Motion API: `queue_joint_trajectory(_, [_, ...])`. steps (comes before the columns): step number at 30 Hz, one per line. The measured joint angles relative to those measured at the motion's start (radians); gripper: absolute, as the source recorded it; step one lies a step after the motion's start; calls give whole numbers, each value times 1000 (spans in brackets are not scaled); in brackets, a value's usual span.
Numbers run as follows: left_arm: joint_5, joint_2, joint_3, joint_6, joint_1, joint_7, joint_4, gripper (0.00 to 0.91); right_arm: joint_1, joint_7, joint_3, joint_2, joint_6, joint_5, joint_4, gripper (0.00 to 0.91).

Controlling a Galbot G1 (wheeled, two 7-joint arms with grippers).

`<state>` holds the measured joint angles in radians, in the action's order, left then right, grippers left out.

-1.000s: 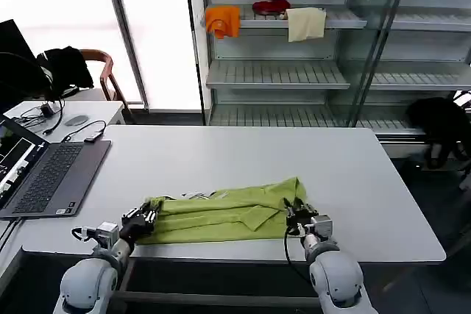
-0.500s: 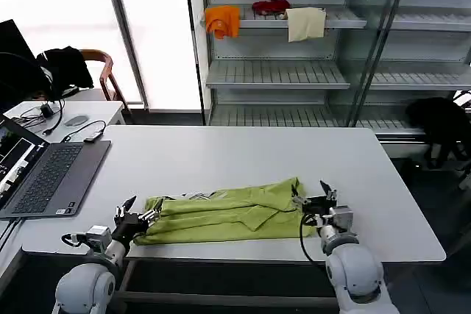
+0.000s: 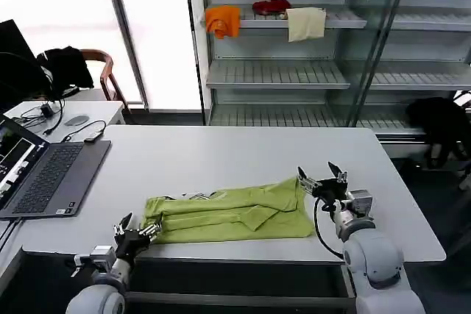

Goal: Fold and organize the clothes.

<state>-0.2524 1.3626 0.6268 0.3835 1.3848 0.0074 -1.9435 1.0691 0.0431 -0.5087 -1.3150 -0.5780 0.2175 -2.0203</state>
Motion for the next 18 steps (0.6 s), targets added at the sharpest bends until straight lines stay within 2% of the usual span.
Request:
queue_joint_trajectory(1, [0,3,-2,-4,1,-5,1,494,-1,1,0,2,0,1,0,907])
queue_joint_trajectory(3, [2,11,-5,-14,2,-16,6,343,-1,3,-1,3,0,4,0,907])
queue_joint_trajectory(4, [2,16,-6,-19,2,-18,9,343,-1,4,-2,4,0,5,1,907])
queue_joint_trajectory(6, [2,21,-10,-27,3,-22,13,181,-1,5,-3,4,0,7,3,907])
queue_joint_trajectory(7, [2,24,-13,-31,5,-24,15,161,-1,5,-3,5,0,9,4,907])
queue_joint_trajectory(9, [2,30,-17,-39,6,-27,19,40,-2,5,-5,8,0,10,7,907])
queue_joint_trajectory(12, [2,39,-23,-47,3,-31,27,0,-5,5,-6,10,0,10,12,907])
queue_joint_trajectory(18, [0,57,-33,-59,-5,-38,39,0,-7,4,-1,8,0,4,21,907])
